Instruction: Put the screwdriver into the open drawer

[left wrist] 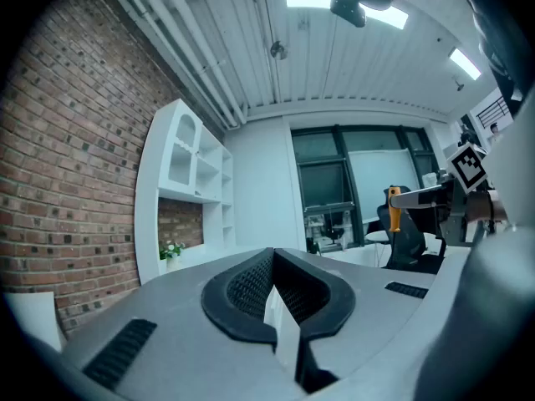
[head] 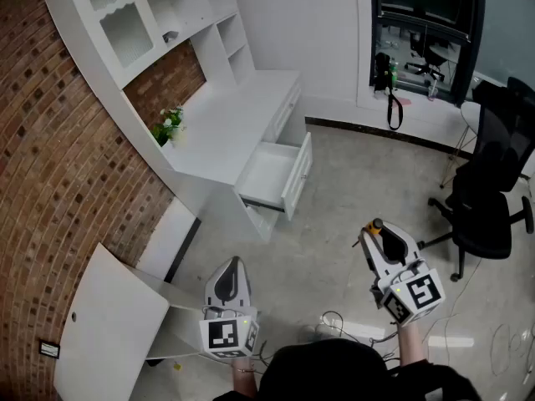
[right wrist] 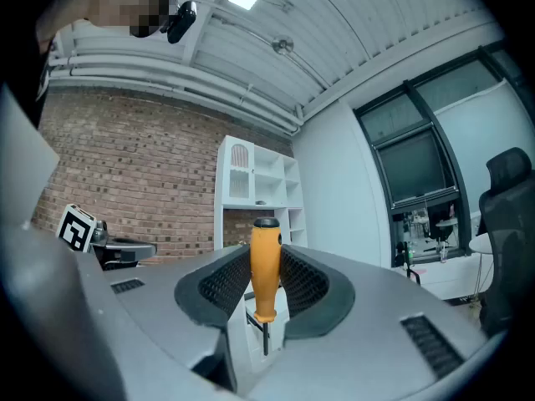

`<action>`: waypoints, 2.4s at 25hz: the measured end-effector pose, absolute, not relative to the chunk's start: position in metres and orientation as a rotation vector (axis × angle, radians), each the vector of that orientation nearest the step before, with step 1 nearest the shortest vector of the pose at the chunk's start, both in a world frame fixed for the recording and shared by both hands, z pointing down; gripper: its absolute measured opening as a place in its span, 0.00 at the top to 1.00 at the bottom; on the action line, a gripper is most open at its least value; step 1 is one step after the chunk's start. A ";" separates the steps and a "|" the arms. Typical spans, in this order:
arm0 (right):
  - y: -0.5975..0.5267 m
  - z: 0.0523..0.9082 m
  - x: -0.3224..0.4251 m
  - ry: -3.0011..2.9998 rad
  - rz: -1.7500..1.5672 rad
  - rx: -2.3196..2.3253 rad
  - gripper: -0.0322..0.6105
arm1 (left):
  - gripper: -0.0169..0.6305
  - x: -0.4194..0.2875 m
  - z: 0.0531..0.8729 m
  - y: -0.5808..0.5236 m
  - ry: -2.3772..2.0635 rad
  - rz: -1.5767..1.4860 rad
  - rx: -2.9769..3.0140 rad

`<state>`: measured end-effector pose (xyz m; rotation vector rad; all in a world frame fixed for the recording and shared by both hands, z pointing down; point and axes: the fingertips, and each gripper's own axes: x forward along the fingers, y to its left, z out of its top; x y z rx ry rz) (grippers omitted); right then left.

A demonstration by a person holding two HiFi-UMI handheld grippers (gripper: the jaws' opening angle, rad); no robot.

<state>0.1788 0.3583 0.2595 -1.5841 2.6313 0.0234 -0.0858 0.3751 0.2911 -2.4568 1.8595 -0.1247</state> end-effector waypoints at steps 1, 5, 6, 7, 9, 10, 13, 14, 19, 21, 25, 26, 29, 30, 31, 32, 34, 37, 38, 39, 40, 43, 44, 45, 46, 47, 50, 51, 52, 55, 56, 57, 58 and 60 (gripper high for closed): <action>0.358 0.260 0.180 2.631 0.021 -1.585 0.77 | 0.96 -0.086 0.292 0.375 1.847 -0.141 -2.451; 0.359 0.260 0.183 2.632 0.017 -1.584 0.77 | 0.96 -0.084 0.293 0.377 1.847 -0.153 -2.446; 0.359 0.260 0.183 2.634 0.017 -1.582 0.77 | 0.96 -0.084 0.293 0.377 1.855 -0.147 -2.446; 0.359 0.260 0.184 2.635 0.016 -1.580 0.77 | 0.96 -0.084 0.292 0.377 1.860 -0.144 -2.445; 0.359 0.260 0.185 2.637 0.015 -1.574 0.77 | 0.96 -0.082 0.293 0.379 1.859 -0.154 -2.437; 0.359 0.260 0.187 2.638 0.014 -1.570 0.77 | 0.96 -0.081 0.293 0.380 1.856 -0.163 -2.432; 0.361 0.262 0.192 2.640 0.012 -1.555 0.77 | 0.96 -0.076 0.294 0.383 1.863 -0.167 -2.424; 0.360 0.263 0.192 2.642 0.012 -1.550 0.77 | 0.96 -0.074 0.294 0.384 1.871 -0.161 -2.426; 0.352 0.269 0.188 2.661 -0.007 -1.531 0.77 | 0.96 -0.077 0.300 0.384 1.892 -0.180 -2.410; 0.350 0.271 0.188 2.670 -0.013 -1.527 0.77 | 0.96 -0.080 0.301 0.383 1.909 -0.185 -2.406; 0.339 0.274 0.189 2.672 -0.030 -1.521 0.77 | 0.96 -0.081 0.303 0.376 1.924 -0.193 -2.400; 0.336 0.276 0.188 2.672 -0.041 -1.516 0.77 | 0.96 -0.082 0.306 0.374 1.928 -0.199 -2.402; 0.325 0.281 0.183 2.672 -0.075 -1.505 0.77 | 0.96 -0.087 0.312 0.366 1.944 -0.212 -2.414; 0.320 0.282 0.180 2.673 -0.082 -1.503 0.77 | 0.96 -0.089 0.313 0.361 1.947 -0.215 -2.418; 0.314 0.283 0.178 2.673 -0.087 -1.500 0.77 | 0.96 -0.091 0.315 0.355 1.946 -0.217 -2.420; 0.308 0.283 0.176 2.672 -0.094 -1.497 0.77 | 0.96 -0.093 0.316 0.349 1.945 -0.218 -2.423; 0.294 0.285 0.170 2.673 -0.106 -1.493 0.77 | 0.96 -0.098 0.319 0.334 1.940 -0.211 -2.435; 0.271 0.290 0.164 2.683 -0.116 -1.501 0.77 | 0.96 -0.100 0.322 0.306 1.928 -0.192 -2.466; 0.262 0.291 0.161 2.685 -0.120 -1.505 0.77 | 0.96 -0.101 0.322 0.295 1.921 -0.188 -2.474; 0.252 0.291 0.158 2.684 -0.123 -1.510 0.77 | 0.96 -0.104 0.322 0.284 1.911 -0.188 -2.478; 0.242 0.291 0.153 2.684 -0.125 -1.514 0.77 | 0.96 -0.108 0.322 0.273 1.900 -0.190 -2.482; 0.213 0.290 0.137 2.685 -0.130 -1.521 0.77 | 0.96 -0.122 0.324 0.241 1.887 -0.190 -2.500; 0.204 0.291 0.131 2.687 -0.134 -1.523 0.77 | 0.96 -0.127 0.325 0.232 1.884 -0.191 -2.509; 0.195 0.291 0.125 2.688 -0.138 -1.526 0.77 | 0.96 -0.131 0.326 0.222 1.881 -0.192 -2.518; 0.187 0.291 0.120 2.688 -0.141 -1.530 0.77 | 0.96 -0.135 0.327 0.213 1.877 -0.192 -2.526; 0.178 0.292 0.116 2.687 -0.144 -1.535 0.77 | 0.96 -0.140 0.327 0.204 1.874 -0.189 -2.534; 0.152 0.297 0.103 2.679 -0.159 -1.549 0.77 | 0.96 -0.152 0.331 0.176 1.860 -0.185 -2.553; 0.144 0.299 0.099 2.675 -0.166 -1.556 0.77 | 0.96 -0.156 0.334 0.166 1.852 -0.189 -2.561; 0.136 0.301 0.095 2.672 -0.172 -1.564 0.77 | 0.96 -0.159 0.336 0.157 1.842 -0.194 -2.571; 0.113 0.306 0.084 2.664 -0.181 -1.582 0.77 | 0.96 -0.168 0.343 0.130 1.819 -0.199 -2.599; 0.106 0.307 0.082 2.660 -0.181 -1.585 0.77 | 0.96 -0.169 0.344 0.121 1.813 -0.196 -2.608; 0.099 0.308 0.081 2.656 -0.183 -1.589 0.77 | 0.96 -0.168 0.346 0.113 1.805 -0.192 -2.619; 0.094 0.309 0.080 2.650 -0.190 -1.594 0.77 | 0.96 -0.166 0.347 0.105 1.790 -0.192 -2.633; 0.084 0.313 0.080 2.637 -0.213 -1.610 0.77 | 0.96 -0.159 0.350 0.093 1.748 -0.201 -2.668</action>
